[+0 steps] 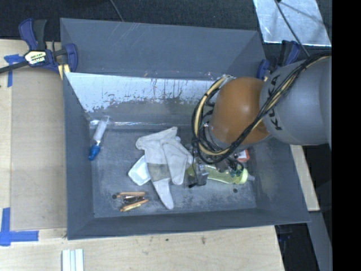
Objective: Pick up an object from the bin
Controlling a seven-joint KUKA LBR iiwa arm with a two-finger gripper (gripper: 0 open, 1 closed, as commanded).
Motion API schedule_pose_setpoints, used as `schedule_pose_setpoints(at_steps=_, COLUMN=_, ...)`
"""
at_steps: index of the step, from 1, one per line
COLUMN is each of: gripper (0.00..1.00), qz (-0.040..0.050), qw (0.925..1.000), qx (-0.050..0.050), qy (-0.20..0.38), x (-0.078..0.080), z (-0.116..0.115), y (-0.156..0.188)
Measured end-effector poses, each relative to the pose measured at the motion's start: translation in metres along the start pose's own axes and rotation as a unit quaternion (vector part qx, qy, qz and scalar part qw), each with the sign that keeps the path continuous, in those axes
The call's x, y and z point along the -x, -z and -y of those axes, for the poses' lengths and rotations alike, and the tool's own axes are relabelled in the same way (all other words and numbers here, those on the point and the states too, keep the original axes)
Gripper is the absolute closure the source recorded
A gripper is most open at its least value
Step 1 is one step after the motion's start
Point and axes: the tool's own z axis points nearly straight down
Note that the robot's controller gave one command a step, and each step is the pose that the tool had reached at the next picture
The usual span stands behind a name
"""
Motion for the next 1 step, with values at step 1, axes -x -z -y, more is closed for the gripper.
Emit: schedule_pose_setpoints(at_steps=1, gripper=1.00, qz=0.0025, qw=0.9999, qx=-0.001, qy=0.012, x=0.0078, z=0.0193, y=0.1737)
